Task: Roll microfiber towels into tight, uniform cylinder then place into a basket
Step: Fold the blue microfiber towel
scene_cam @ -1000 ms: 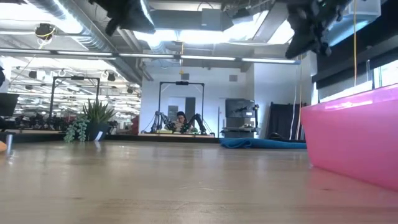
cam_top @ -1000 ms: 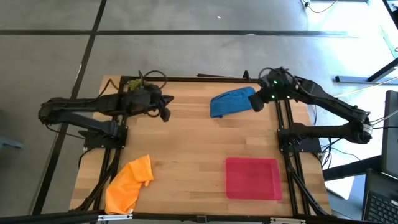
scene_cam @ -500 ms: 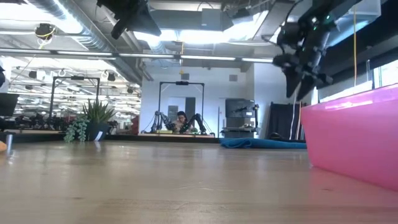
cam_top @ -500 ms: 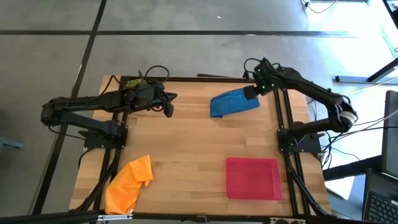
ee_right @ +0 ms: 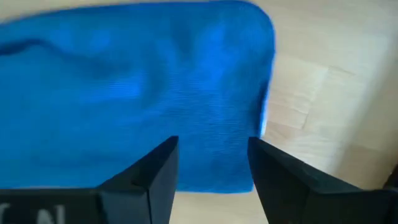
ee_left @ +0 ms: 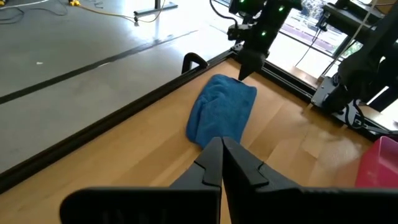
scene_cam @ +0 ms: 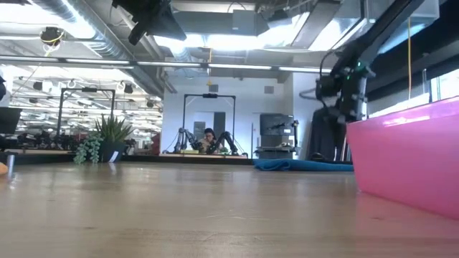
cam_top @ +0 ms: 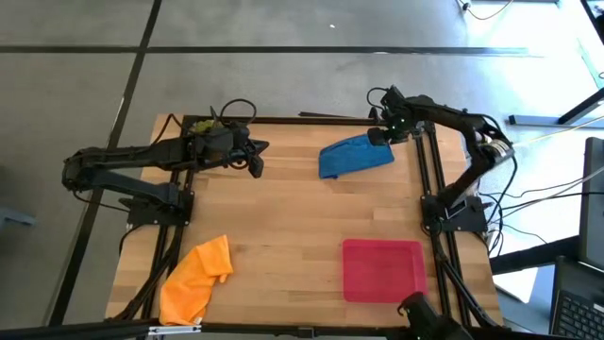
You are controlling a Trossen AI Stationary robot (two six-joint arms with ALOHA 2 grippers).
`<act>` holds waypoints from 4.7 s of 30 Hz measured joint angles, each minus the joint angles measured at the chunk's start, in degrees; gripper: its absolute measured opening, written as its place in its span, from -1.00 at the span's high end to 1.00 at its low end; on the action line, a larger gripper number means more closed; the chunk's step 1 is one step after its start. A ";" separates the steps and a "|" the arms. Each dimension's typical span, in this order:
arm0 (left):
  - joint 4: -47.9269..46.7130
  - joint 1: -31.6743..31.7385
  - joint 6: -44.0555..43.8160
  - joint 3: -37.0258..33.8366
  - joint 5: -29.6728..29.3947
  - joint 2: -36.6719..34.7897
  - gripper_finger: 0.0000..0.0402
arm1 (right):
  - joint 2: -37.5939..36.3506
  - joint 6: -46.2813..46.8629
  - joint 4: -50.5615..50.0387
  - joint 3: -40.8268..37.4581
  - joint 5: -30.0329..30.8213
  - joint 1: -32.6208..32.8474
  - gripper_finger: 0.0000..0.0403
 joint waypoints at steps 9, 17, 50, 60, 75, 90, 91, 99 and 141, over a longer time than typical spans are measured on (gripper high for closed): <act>0.03 0.00 -0.26 0.00 0.00 0.00 1.00 | 5.14 -2.07 2.80 -0.02 -1.23 -3.80 0.04; 0.67 0.00 -0.34 0.00 0.00 0.00 1.00 | 5.54 -0.81 3.15 -0.02 -1.80 -4.51 0.18; 0.28 -0.14 -0.42 0.00 0.67 0.00 1.00 | 2.80 -4.38 7.44 0.40 -9.73 21.59 0.98; -0.54 -0.71 -0.28 0.00 1.75 0.31 1.00 | 2.80 -9.28 13.08 2.99 -13.27 32.99 0.98; -3.23 -3.55 -0.28 -0.02 1.73 0.70 1.00 | 4.95 -10.96 18.49 2.12 -12.49 42.00 0.98; -3.56 -5.11 -0.02 -0.02 1.73 0.70 1.00 | 5.01 -11.87 18.29 2.12 -14.95 44.44 0.26; -3.56 -5.11 -0.03 -0.02 1.73 0.70 1.00 | 5.01 -11.91 18.29 2.12 -14.95 44.53 0.21; -3.58 -5.11 0.20 -0.02 1.73 0.70 1.00 | 5.09 -19.63 24.35 2.17 -14.76 45.09 0.06; -3.37 -5.11 0.26 -0.02 1.18 0.70 1.00 | 16.46 -27.90 37.60 2.48 4.49 49.39 0.94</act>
